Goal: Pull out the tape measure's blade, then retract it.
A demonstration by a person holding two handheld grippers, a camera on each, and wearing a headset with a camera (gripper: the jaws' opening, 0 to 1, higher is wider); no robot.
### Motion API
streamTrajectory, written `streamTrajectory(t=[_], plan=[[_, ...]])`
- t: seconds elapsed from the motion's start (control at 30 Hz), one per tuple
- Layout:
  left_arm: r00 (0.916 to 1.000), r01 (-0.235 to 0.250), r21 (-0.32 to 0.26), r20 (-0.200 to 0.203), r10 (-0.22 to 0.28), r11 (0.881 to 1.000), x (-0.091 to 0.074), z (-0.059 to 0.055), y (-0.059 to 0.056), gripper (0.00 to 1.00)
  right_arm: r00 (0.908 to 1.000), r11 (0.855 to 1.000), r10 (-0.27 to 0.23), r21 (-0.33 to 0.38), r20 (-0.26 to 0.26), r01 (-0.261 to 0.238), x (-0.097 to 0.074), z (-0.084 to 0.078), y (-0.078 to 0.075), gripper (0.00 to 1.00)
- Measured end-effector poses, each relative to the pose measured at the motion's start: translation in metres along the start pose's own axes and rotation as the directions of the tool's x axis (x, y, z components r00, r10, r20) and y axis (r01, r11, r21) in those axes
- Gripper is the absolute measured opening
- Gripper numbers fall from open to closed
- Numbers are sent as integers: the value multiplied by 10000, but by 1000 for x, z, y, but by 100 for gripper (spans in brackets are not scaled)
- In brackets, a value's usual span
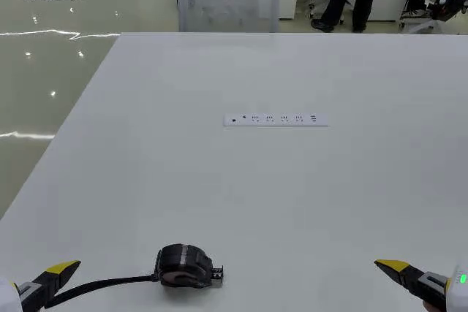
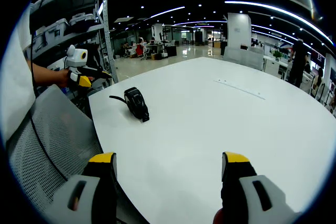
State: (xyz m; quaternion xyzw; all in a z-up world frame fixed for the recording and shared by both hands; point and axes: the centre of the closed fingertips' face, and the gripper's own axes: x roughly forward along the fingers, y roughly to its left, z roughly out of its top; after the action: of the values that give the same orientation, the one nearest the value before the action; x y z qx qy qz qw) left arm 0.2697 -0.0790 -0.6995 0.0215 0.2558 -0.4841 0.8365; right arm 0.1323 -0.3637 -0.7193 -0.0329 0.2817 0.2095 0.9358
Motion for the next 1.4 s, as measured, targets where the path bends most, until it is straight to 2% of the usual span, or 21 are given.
streamTrajectory(t=[0.13, 0.3, 0.47, 0.57, 0.8, 0.9, 1.03, 1.17, 1.4], plan=[[9998, 142, 195, -170, -139, 9997, 1, -3, 0, 96, 9999, 9999, 105, 0, 16, -105, 1, 0, 1, 82], [9994, 280, 277, -214, -274, 9992, 1, -1, 1, 95, 9996, 9996, 294, -20, 7, -294, 3, 0, 2, 79], [9969, 604, 573, -539, -573, 9965, 3, -3, 2, 93, 9986, 9986, 520, -110, -37, -520, 5, 1, 5, 78], [9939, 802, 850, -827, -732, 9931, 5, -5, 4, 91, 9975, 9974, 702, -128, -43, -703, 7, 3, 7, 77], [9886, 1263, 1206, -974, -1149, 9846, 14, 0, 1, 90, 9953, 9953, 963, -93, -63, -964, 15, 6, 9, 76], [9838, 1566, 1431, -1103, -1415, 9772, 22, 1, -2, 90, 9934, 9934, 1137, -160, -121, -1139, 21, 6, 12, 76], [9761, 1950, 1440, -1257, -1776, 9702, 29, 1, -5, 89, 9918, 9915, 1269, -252, -169, -1273, 27, 7, 13, 76], [9631, 2443, 1543, -1540, -2210, 9573, 38, -1, -11, 88, 9893, 9891, 1449, -239, -167, -1453, 35, 7, 15, 75], [9434, 3011, 1959, -2042, -2614, 9333, 55, -5, -14, 84, 9826, 9823, 1831, -346, -306, -1841, 49, 6, 21, 75]])
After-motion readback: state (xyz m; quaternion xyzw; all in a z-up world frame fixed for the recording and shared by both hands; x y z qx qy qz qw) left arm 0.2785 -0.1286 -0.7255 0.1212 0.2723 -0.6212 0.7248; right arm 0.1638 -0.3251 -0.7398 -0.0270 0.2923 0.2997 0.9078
